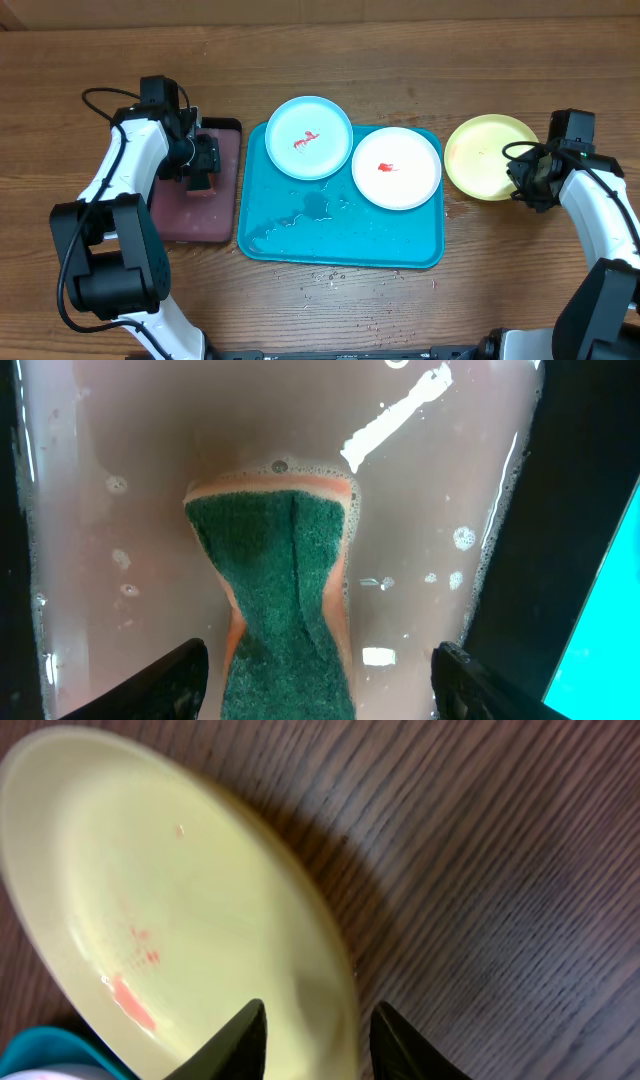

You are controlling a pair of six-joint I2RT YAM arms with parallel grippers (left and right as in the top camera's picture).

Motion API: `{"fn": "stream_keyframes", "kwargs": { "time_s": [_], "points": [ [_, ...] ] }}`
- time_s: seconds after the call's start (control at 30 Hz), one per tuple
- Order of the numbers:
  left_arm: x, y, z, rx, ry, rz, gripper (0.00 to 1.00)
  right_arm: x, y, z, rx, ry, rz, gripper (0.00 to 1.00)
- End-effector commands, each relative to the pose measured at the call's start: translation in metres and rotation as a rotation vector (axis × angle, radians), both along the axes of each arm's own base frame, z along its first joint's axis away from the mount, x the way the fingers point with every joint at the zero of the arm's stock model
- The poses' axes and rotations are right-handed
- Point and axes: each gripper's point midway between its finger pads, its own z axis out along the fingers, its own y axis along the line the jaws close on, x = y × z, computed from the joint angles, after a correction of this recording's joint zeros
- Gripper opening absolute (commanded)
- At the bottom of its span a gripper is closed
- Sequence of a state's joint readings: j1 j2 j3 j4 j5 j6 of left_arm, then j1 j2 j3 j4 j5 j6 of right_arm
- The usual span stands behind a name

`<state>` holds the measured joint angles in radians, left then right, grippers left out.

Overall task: Clean dirty plates on tray and stack at the side
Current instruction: 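Set the yellow plate down and release it with the right gripper, then move the right gripper to the white plate rim and grip it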

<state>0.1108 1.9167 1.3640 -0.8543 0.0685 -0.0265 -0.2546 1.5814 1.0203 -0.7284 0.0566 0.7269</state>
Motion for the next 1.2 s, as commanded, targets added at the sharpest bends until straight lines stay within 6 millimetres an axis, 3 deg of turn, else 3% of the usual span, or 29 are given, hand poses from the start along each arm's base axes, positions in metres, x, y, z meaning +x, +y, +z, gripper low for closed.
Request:
{"fn": "stream_keyframes", "kwargs": {
  "time_s": [0.0,0.13,0.37,0.63,0.87,1.07,1.17],
  "points": [
    [0.001,-0.005,0.007,-0.009,-0.018,-0.005,0.73,0.002,-0.001,0.001,-0.001,-0.009,-0.002,0.37],
    [0.001,-0.006,0.007,-0.01,-0.018,-0.005,0.73,0.012,0.016,0.003,0.043,-0.048,0.127,0.38],
    [0.001,-0.006,0.007,-0.01,-0.017,-0.006,0.73,0.035,0.061,0.018,0.095,-0.152,0.454,0.45],
    [0.001,-0.007,0.007,-0.01,-0.016,-0.009,0.73,0.057,0.11,0.065,0.061,-0.215,0.718,0.54],
    [0.001,-0.007,0.007,-0.009,-0.016,-0.008,0.73,0.07,0.164,0.101,-0.008,-0.289,0.938,0.55],
    [0.001,-0.007,0.007,-0.009,-0.017,-0.008,0.75,0.094,0.21,0.115,-0.112,-0.417,1.053,0.57],
    [0.0,-0.007,0.007,-0.009,-0.015,-0.008,0.75,0.102,0.235,0.107,-0.128,-0.438,1.1,0.57]
  ]
}}
